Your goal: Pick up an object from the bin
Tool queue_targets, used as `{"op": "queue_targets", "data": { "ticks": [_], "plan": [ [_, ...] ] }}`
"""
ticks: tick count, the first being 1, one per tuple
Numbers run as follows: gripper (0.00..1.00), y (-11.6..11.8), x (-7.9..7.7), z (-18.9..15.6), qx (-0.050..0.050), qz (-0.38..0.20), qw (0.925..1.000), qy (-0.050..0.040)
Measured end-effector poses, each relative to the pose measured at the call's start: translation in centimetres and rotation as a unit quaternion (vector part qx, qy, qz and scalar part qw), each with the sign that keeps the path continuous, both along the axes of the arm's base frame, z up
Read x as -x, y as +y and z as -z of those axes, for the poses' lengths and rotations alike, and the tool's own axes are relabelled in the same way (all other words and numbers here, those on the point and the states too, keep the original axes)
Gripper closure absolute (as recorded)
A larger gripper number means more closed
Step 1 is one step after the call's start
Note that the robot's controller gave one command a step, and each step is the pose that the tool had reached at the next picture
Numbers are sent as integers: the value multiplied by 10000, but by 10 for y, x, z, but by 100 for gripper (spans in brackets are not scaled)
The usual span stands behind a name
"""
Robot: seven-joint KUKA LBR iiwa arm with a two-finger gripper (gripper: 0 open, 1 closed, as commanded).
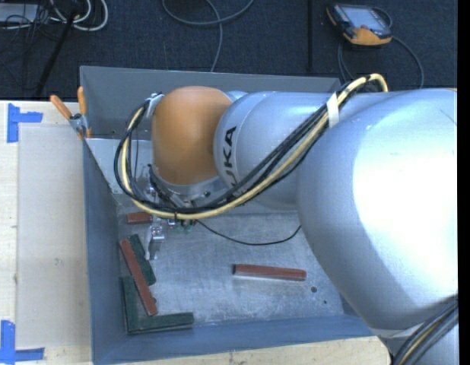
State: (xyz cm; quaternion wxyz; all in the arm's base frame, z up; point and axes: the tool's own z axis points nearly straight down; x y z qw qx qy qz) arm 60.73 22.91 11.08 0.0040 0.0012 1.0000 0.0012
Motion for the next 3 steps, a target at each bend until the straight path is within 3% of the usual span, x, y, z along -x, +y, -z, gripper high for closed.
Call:
{"op": "queue_targets", "data": {
  "ticks": [1,2,3],
  "plan": [
    [100,13,-19,30,-52,327,9994,-70],
    [100,13,-19,30,-53,330,9994,-70],
    [100,-7,-8,-23,11,352,9994,55]
  ]
}}
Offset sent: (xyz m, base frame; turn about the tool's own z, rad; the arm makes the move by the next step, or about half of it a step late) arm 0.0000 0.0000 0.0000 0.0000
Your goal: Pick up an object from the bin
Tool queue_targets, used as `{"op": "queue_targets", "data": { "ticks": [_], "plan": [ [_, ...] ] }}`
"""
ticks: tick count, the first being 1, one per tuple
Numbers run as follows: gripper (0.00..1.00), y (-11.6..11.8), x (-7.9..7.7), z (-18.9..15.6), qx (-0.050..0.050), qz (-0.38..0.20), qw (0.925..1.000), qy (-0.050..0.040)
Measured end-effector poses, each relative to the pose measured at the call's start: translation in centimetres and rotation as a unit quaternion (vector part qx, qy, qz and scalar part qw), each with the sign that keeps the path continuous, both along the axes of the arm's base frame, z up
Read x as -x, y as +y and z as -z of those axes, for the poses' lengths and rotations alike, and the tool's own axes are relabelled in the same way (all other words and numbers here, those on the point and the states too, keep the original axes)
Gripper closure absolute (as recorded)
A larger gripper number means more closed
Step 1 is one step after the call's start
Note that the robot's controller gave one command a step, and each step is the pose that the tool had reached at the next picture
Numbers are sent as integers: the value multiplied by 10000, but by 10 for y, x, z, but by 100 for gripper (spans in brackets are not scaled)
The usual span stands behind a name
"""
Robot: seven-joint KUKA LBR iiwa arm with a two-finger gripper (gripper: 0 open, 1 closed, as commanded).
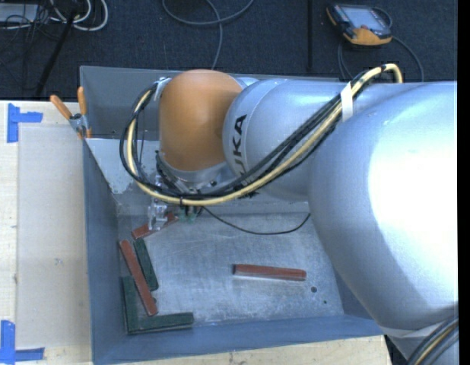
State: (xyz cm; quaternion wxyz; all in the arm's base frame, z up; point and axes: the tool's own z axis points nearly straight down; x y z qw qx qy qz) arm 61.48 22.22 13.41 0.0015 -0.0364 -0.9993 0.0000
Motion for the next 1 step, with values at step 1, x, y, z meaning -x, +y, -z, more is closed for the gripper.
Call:
{"op": "queue_targets", "data": {
  "ticks": [1],
  "plan": [
    [100,-10,20,-75,4,47,10000,3]
  ]
}}
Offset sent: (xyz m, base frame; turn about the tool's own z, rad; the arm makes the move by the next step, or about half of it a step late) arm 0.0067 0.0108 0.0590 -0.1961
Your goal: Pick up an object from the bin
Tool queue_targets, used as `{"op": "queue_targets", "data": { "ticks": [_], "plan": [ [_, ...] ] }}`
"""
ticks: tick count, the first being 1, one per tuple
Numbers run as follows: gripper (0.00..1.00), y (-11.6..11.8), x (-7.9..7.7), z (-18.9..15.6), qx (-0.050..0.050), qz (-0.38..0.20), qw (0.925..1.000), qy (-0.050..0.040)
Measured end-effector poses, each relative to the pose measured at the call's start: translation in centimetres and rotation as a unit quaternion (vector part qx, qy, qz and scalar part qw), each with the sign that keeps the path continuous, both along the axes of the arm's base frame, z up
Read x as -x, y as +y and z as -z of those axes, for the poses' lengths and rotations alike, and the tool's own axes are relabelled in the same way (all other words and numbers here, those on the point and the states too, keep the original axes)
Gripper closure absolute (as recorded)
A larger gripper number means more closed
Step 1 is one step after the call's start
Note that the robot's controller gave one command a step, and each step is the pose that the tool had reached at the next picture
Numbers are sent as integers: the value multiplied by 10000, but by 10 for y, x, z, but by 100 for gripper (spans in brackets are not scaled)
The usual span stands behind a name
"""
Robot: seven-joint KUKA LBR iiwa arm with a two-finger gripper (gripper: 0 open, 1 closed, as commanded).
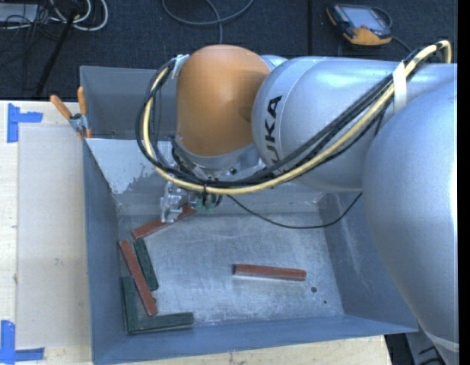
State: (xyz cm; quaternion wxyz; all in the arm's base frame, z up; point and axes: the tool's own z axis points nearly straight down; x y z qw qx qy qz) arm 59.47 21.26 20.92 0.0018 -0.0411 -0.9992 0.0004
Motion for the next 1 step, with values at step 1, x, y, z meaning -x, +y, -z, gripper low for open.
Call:
{"op": "queue_targets", "data": {
  "ticks": [1],
  "plan": [
    [0,15,-18,-1,-5,-750,9972,-28]
  ]
}}
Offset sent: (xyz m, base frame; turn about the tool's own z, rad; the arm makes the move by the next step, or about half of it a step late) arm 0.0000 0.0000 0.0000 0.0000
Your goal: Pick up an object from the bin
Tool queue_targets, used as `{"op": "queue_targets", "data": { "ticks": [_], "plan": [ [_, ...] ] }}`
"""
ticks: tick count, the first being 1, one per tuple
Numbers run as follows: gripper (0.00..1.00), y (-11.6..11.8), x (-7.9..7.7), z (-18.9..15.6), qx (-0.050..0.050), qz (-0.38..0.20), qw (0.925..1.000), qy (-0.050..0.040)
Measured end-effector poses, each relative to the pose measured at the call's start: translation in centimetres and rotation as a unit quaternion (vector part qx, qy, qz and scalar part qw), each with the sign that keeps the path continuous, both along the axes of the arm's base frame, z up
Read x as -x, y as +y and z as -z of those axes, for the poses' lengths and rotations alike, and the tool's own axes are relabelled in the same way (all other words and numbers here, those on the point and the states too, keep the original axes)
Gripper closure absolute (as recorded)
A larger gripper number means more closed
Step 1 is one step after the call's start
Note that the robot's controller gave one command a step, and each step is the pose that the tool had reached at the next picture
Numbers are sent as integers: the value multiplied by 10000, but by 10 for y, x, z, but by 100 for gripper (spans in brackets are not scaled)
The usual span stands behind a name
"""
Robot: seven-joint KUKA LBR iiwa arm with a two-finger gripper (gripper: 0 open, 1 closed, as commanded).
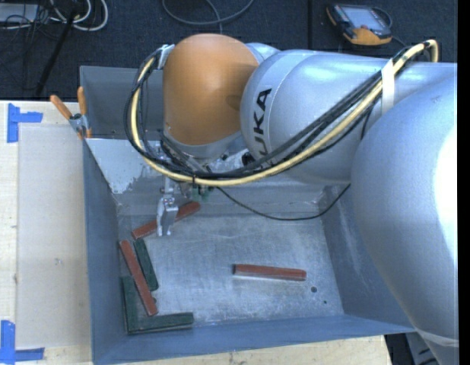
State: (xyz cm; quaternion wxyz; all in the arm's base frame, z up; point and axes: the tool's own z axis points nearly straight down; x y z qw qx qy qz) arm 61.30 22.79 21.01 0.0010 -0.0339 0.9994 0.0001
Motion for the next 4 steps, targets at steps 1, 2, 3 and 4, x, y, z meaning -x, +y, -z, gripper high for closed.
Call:
{"op": "queue_targets", "data": {
  "ticks": [1,2,3,4],
  "plan": [
    [0,6,-9,19,-1,-286,9996,4],
    [0,-6,-6,87,-3,-366,9993,-10],
    [0,-9,0,126,5,-1206,9927,22],
    [100,-5,-4,136,-13,-2190,9757,-28]
  ]
}}
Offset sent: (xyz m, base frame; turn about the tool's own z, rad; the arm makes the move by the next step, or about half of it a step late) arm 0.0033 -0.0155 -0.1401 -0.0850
